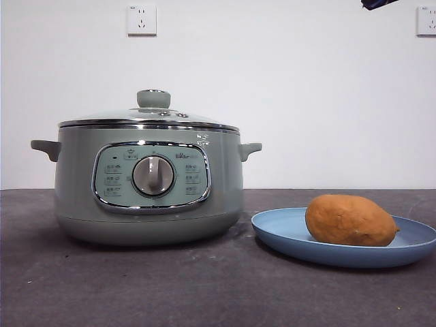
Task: Take the potato out from the steamer,put the potato on the plate,close the lid
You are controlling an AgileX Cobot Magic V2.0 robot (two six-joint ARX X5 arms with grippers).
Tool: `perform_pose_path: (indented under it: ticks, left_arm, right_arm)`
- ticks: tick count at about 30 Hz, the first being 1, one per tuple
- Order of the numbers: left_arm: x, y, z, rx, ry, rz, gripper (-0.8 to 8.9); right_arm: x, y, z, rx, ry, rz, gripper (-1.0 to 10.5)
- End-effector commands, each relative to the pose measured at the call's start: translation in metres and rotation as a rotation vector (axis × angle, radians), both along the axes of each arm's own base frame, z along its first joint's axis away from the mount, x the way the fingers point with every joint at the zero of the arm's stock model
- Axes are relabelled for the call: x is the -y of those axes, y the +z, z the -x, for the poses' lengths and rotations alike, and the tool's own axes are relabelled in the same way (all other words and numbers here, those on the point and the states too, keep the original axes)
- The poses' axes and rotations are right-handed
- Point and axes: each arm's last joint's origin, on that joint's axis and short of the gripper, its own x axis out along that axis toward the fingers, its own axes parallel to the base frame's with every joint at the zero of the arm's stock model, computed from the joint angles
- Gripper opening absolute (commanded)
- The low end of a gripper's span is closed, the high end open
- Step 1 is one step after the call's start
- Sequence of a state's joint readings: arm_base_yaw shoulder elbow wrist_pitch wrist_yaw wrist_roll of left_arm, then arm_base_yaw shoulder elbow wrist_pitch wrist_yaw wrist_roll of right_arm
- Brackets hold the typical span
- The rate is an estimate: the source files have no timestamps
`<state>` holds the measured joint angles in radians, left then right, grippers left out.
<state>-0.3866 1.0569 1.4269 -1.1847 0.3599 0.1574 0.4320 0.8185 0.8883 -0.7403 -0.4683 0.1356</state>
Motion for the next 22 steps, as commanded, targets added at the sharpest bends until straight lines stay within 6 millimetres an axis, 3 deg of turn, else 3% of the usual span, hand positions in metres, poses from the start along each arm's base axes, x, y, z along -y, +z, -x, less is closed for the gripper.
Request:
perform_pose_path:
  ticks: [1,7,11,16,22]
  left_arm:
    - [-0.004,0.006,-0.005,0.134,0.023,-0.023,-0.04]
    - [-0.032,0.036,0.000,0.592,0.157,0.101,-0.04]
    - [-0.046,0.025,0.011,0.841,0.242,0.135,-0.04]
    - [-0.059,-0.025,0.024,1.021,0.380,0.108,-0.04]
    - [-0.066,-0.105,0.035,1.020,0.506,0.067,-0.04]
  right_arm:
    - [0.000,0.002,0.000,0.005,-0.003,-0.004,-0.1]
    - [0.000,0.002,0.000,0.004,-0.003,-0.004,-0.1]
    - [0.000,0.002,0.000,0.004,-0.003,-0.004,-0.1]
    - [0.000,0.002,0.000,0.004,-0.003,-0.004,-0.1]
    - [0.000,0.002,0.000,0.004,-0.003,-0.004,-0.1]
